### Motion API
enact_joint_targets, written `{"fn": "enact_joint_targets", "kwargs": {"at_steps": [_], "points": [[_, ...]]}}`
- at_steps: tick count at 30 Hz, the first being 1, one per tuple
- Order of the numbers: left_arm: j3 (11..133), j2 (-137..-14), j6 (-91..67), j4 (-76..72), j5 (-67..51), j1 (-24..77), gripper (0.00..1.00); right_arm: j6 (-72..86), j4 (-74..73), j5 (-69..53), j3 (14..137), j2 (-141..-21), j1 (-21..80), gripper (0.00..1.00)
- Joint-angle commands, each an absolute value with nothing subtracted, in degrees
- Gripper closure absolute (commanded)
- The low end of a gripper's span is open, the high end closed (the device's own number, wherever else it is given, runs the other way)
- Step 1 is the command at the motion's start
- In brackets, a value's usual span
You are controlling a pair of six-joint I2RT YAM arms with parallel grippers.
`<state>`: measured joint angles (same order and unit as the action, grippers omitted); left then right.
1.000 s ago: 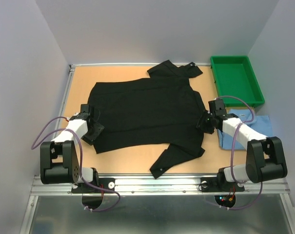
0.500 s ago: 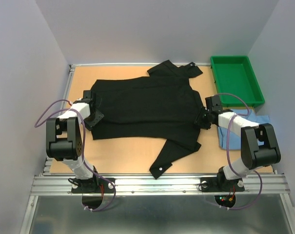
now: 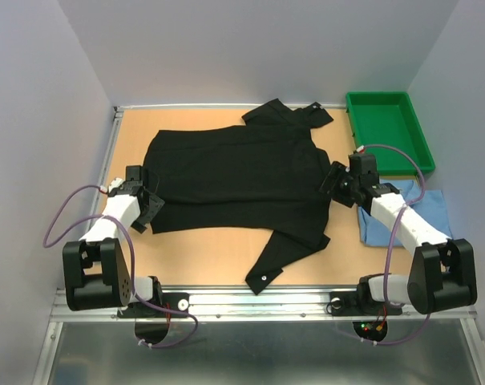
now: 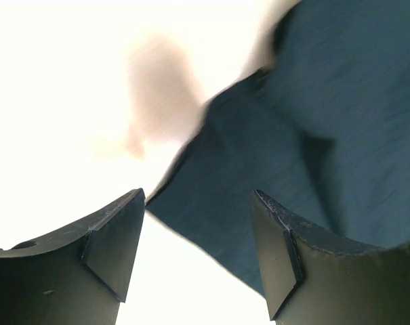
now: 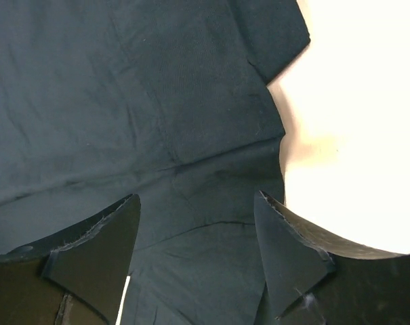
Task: Fold and stack the long sleeve shirts
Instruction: Fold the shirt
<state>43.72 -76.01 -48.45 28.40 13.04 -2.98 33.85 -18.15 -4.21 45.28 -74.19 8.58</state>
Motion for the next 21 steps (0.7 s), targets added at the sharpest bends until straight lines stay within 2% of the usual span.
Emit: {"fn": "enact_joint_targets", "kwargs": {"at_steps": [1, 8, 21], "points": [[39.6, -73.7, -51.1, 31.5, 14.7, -3.0, 0.26, 34.5, -20.0, -5.6, 44.4, -71.6, 8.1, 0.27], [36.6, -74.9, -50.2, 28.7, 12.1, -3.1, 0.29, 34.4, -20.7, -5.8, 42.6, -70.0, 8.2, 0.26], [35.0, -77.9, -46.4, 23.9, 10.9, -3.0, 0.48, 32.0, -22.3, -3.1, 40.0, -67.7, 8.2, 0.26]]}}
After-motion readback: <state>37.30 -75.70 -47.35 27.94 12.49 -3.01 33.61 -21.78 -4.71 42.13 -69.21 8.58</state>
